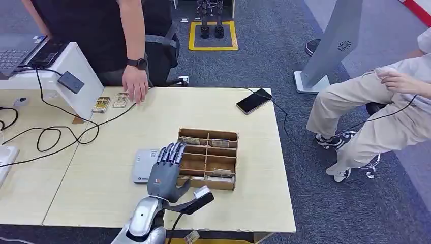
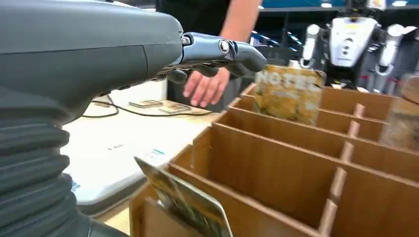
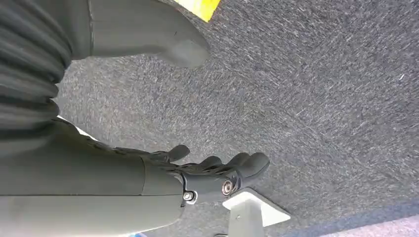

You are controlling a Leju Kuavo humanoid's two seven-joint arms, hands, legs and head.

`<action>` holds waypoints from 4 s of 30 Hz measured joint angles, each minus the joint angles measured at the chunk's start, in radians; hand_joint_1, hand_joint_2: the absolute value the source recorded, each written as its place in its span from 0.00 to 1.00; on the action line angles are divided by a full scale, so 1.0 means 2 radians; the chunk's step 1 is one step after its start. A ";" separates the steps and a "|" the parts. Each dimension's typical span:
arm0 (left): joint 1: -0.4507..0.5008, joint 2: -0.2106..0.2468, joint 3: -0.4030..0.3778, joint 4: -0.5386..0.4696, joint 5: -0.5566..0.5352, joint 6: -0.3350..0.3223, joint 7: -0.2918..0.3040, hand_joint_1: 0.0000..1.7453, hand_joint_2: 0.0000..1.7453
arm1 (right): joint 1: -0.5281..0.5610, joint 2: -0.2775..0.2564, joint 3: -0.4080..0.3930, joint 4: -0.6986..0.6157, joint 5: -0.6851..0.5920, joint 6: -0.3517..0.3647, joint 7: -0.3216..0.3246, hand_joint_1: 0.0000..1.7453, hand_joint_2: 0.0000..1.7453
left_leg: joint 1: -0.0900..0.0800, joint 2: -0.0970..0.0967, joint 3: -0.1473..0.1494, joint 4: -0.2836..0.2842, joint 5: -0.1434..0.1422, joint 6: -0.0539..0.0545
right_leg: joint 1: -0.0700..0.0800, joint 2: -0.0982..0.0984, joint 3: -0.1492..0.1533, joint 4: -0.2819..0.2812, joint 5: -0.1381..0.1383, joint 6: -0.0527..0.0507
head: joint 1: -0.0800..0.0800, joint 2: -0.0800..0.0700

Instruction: Pass the card to the sensor for recognition and then transmit it.

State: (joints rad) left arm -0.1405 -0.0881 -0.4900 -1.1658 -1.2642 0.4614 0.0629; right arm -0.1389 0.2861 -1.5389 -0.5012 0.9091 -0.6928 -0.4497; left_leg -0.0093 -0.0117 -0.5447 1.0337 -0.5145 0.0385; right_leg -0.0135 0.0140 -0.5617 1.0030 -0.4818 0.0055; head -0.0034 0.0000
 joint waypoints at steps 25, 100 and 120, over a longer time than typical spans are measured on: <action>0.012 -0.006 0.030 0.002 0.001 0.060 -0.068 1.00 1.00 | 0.000 0.000 0.000 0.001 0.008 0.000 -0.007 0.00 1.00 | 0.000 0.000 0.000 0.000 0.000 0.000 | 0.000 0.000 0.000 0.000 0.000 0.000 | 0.000 0.000; 0.060 -0.017 0.070 -0.006 0.045 0.114 -0.165 0.00 1.00 | -0.003 -0.003 0.000 0.014 0.027 0.000 -0.016 0.00 1.00 | 0.000 0.000 0.000 0.000 0.000 0.000 | 0.000 0.000 0.001 0.000 0.000 0.000 | 0.000 0.000; 0.058 0.005 0.035 0.019 0.000 0.087 -0.134 0.20 1.00 | -0.003 -0.003 0.000 0.014 0.041 0.000 -0.016 0.00 1.00 | 0.000 0.000 0.000 0.000 0.000 0.000 | 0.000 0.000 0.000 0.000 0.000 0.000 | 0.000 0.000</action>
State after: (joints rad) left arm -0.0244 -0.0771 -0.4208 -1.1277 -1.2642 0.6351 -0.2049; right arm -0.1443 0.2796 -1.5385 -0.4730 0.9915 -0.6928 -0.4814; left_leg -0.0093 -0.0120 -0.5440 1.0337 -0.5142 0.0383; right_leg -0.0134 0.0133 -0.5611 1.0030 -0.4818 0.0056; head -0.0034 0.0000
